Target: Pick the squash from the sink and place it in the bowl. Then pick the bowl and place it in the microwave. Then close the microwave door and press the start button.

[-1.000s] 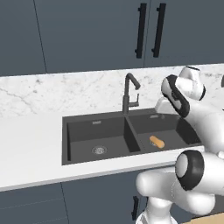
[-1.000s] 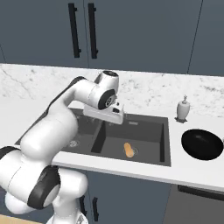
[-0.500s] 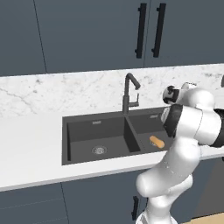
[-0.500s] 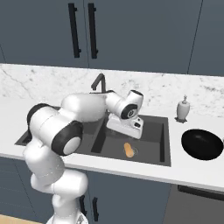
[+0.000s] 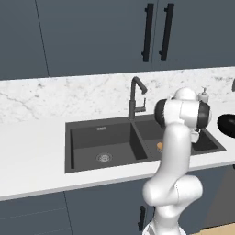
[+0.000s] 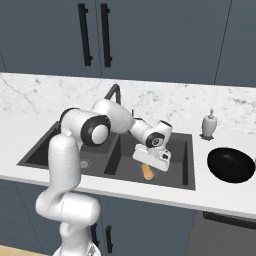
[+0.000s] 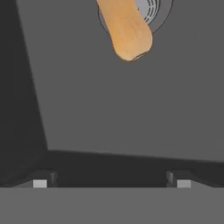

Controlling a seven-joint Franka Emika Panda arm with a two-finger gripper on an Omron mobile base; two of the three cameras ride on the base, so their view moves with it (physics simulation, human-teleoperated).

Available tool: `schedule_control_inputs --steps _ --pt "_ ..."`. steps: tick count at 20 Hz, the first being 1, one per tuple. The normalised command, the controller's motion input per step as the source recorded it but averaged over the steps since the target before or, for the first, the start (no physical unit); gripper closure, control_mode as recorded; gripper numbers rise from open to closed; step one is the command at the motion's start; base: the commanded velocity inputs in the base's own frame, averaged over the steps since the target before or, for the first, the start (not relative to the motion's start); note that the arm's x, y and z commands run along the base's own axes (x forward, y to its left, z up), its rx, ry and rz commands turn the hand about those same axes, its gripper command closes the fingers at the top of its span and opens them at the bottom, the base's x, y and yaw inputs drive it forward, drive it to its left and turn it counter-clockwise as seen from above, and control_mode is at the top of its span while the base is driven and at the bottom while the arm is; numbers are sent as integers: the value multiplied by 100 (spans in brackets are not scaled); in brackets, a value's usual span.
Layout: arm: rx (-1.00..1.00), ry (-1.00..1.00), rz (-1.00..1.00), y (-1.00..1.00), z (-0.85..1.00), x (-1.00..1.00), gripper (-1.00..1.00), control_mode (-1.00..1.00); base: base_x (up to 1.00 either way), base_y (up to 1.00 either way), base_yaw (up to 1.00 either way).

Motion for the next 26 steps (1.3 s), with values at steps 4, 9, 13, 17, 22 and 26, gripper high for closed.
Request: schedule_control_inputs --steps 4,9,13,17,22,26 --pt "0 3 0 0 -49 25 -100 -100 0 0 0" --pt "0 0 0 0 -41 35 -100 -100 0 0 0" --pt "0 -4 0 12 -36 52 -100 -100 0 0 0" --pt "-2 -2 0 6 -59 39 -100 -100 0 0 0" --pt "-2 -1 1 2 -44 46 -100 -100 0 0 0" --pt "-4 0 4 2 -51 50 -100 -100 0 0 0"
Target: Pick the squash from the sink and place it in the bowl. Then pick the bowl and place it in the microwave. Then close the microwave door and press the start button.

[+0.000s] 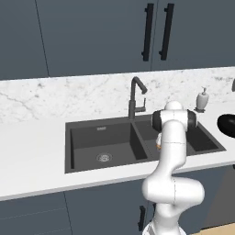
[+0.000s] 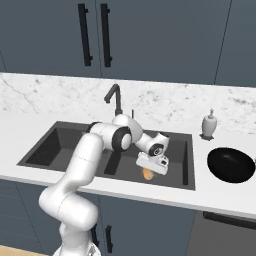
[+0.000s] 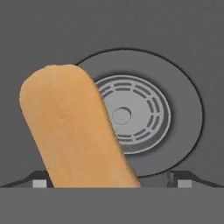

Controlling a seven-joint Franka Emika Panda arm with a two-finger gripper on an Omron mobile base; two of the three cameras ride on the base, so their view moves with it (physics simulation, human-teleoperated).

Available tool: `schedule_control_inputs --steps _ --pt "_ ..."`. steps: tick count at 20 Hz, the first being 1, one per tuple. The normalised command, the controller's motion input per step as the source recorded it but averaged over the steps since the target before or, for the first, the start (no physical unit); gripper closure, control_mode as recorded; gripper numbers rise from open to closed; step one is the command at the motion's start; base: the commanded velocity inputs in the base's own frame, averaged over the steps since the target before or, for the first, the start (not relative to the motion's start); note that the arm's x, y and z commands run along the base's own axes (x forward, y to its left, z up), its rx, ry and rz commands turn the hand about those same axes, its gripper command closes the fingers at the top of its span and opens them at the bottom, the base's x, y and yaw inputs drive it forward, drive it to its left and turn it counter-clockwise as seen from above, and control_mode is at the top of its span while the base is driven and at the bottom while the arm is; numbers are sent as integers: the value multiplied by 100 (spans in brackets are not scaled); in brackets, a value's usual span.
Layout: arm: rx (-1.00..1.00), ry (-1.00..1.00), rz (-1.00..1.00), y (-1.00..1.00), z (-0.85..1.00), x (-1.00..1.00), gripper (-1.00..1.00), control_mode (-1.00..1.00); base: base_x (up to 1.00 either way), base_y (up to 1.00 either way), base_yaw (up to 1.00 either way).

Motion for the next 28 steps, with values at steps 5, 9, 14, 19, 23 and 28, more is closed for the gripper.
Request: schedule_control_inputs --steps 5,9,14,19,23,28 --pt "-2 0 3 0 -36 29 -100 -100 0 0 0" --pt "0 -2 2 0 -6 -12 100 -100 0 0 0" --pt "-4 -8 12 0 71 -37 100 -100 0 0 0" --pt "-15 -23 14 -6 100 -78 100 -100 0 0 0" --pt "-19 -19 4 -15 100 -80 100 -100 0 0 0" --pt "-19 -18 4 -12 100 -70 100 -100 0 0 0"
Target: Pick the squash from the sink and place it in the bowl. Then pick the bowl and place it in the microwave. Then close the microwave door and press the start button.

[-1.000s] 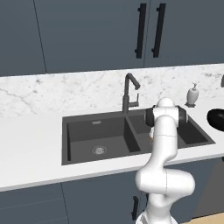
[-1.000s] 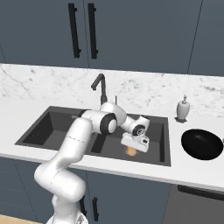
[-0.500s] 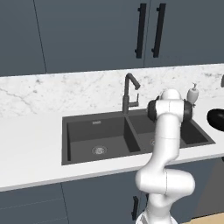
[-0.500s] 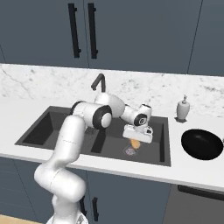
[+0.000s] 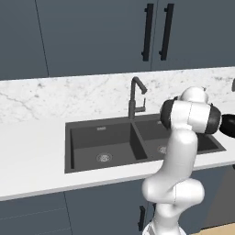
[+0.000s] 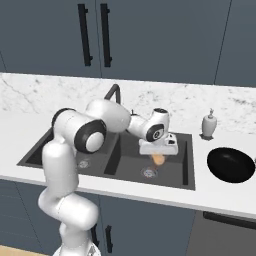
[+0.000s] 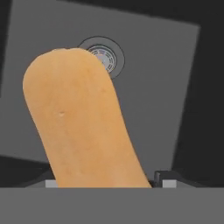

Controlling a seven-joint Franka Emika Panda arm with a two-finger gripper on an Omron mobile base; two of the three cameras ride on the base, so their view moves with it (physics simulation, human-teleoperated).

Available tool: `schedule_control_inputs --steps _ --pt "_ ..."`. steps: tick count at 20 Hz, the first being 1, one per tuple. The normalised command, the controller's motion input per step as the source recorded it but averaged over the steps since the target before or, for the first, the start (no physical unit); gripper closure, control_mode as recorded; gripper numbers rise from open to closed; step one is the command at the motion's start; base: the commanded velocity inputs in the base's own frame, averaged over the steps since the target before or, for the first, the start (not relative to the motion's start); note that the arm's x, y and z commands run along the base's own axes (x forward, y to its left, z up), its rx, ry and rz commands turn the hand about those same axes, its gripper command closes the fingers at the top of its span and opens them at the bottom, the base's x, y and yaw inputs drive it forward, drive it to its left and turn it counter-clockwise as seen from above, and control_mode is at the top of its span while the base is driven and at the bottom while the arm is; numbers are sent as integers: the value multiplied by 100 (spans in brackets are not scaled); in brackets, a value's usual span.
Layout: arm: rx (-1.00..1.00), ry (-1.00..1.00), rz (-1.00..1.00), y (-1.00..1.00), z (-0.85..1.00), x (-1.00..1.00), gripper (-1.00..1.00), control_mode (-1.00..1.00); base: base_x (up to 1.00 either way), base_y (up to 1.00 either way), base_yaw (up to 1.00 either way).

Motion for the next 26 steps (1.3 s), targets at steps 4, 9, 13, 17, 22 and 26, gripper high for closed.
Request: schedule_control_inputs --steps 4,9,13,17,22,26 --pt "-14 -20 3 -28 100 -52 100 -100 0 0 0" --pt "-8 -17 1 -56 100 -12 100 -100 0 0 0" --pt "-2 -10 0 -80 100 0 100 -100 0 0 0" --pt "0 1 0 -99 60 1 100 -100 0 0 0" --pt "0 11 -3 -100 3 11 100 -100 0 0 0" --pt "0 11 -1 -100 -4 10 100 -100 0 0 0"
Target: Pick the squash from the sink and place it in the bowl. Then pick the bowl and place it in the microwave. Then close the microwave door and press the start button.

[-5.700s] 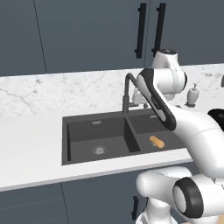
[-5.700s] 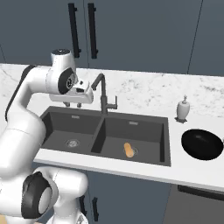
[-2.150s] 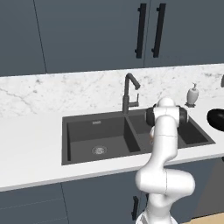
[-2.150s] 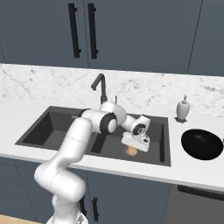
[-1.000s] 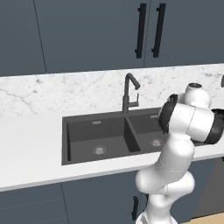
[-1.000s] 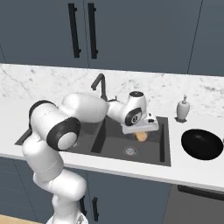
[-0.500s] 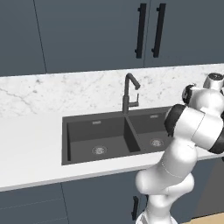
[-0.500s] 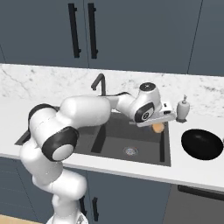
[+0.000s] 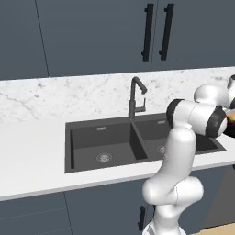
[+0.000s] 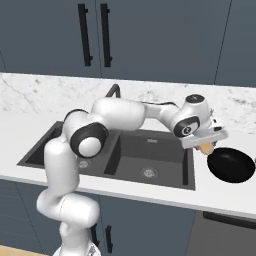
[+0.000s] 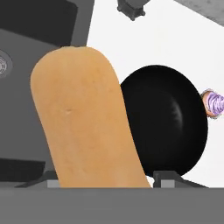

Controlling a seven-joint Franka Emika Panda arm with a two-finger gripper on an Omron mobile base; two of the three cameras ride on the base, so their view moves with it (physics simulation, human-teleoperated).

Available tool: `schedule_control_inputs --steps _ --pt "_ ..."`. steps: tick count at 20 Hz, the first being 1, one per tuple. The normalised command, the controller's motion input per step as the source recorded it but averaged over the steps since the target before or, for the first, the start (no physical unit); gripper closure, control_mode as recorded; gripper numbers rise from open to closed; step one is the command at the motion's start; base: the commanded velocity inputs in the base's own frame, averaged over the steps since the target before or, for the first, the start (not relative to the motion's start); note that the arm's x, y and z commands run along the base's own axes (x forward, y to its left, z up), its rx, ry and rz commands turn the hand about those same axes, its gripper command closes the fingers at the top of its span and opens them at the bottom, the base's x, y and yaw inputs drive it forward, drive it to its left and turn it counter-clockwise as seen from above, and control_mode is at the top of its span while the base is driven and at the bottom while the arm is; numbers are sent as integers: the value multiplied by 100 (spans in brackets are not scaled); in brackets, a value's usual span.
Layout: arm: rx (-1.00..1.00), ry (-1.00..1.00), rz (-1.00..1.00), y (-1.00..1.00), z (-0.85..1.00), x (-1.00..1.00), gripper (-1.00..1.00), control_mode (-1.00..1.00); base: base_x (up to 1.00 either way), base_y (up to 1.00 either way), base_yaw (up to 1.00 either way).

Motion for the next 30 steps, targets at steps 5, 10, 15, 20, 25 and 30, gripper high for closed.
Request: schedule_control_inputs --steps 5,10,15,20,25,30 --pt "5 0 0 -98 -12 8 100 -100 0 0 0" --pt "3 0 0 -67 -54 21 100 -100 0 0 0" --pt "0 0 3 -12 -81 7 100 -100 0 0 0" --pt "-1 0 1 8 -89 12 -100 -100 0 0 0" --pt "-1 0 0 11 -40 34 -100 -100 0 0 0" --pt "0 0 0 0 19 41 -100 -100 0 0 0"
